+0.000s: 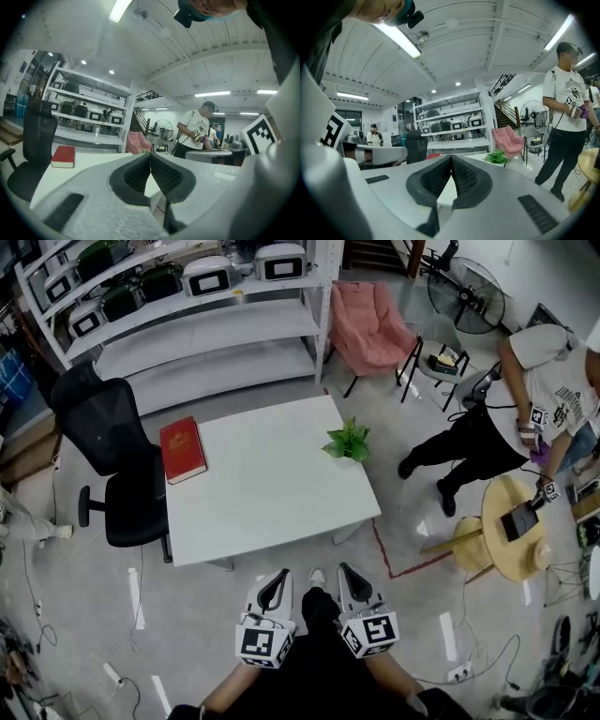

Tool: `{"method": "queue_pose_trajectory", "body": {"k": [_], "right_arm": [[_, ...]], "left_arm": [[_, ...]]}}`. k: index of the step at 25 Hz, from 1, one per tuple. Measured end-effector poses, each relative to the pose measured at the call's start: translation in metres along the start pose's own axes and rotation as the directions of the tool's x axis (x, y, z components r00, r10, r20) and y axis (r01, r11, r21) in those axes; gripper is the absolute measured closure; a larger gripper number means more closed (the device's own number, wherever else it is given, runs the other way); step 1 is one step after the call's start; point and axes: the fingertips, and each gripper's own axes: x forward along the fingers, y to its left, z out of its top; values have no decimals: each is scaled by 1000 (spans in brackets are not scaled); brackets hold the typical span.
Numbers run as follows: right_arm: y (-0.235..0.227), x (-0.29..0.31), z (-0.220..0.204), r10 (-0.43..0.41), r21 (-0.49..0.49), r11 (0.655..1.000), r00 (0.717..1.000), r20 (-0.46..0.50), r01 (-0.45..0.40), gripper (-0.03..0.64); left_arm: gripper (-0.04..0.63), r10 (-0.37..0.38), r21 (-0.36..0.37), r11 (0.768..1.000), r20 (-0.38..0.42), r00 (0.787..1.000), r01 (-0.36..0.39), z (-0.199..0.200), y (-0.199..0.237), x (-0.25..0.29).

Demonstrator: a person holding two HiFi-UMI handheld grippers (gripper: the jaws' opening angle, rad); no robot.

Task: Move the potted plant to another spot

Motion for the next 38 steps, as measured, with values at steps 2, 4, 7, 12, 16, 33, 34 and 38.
{"method": "queue_pose_trajectory", "body": {"k": [2, 4, 7, 12, 16, 33, 34, 38], "right_arm": [[-18, 21, 8, 9, -13, 1000, 1000, -3, -9, 606], [-36, 41, 15, 15, -20, 1000, 1000, -13, -15, 606], [-66, 71, 19, 30, -20, 999, 999, -34, -31, 606], [-110, 118, 23, 70, -26, 997, 996, -57, -71, 606], [-137, 146, 19, 81, -34, 996, 994, -69, -83, 606], [-186, 236, -26, 22, -31, 999, 984, -179, -28, 606], [-190, 241, -27, 14, -32, 999, 983, -183, -21, 606], [-205, 264, -32, -20, -54, 999, 977, -210, 9, 606]], "left_arm": [[578, 4, 3, 1000, -1, 1000, -4, 9, 3, 26], [578, 12, 6, 1000, -4, 1000, -12, 16, 5, 51], [578, 32, 2, 999, -21, 999, -32, 25, 9, 89], [577, 74, 5, 997, -9, 997, -74, 39, 14, 139], [578, 101, 7, 995, -11, 995, -101, 41, 18, 164], [578, 81, -9, 997, -47, 996, -81, 37, 51, 235], [578, 72, -10, 997, -49, 996, -72, 38, 53, 241], [578, 39, -16, 999, -59, 998, -40, 40, 64, 262]]}}
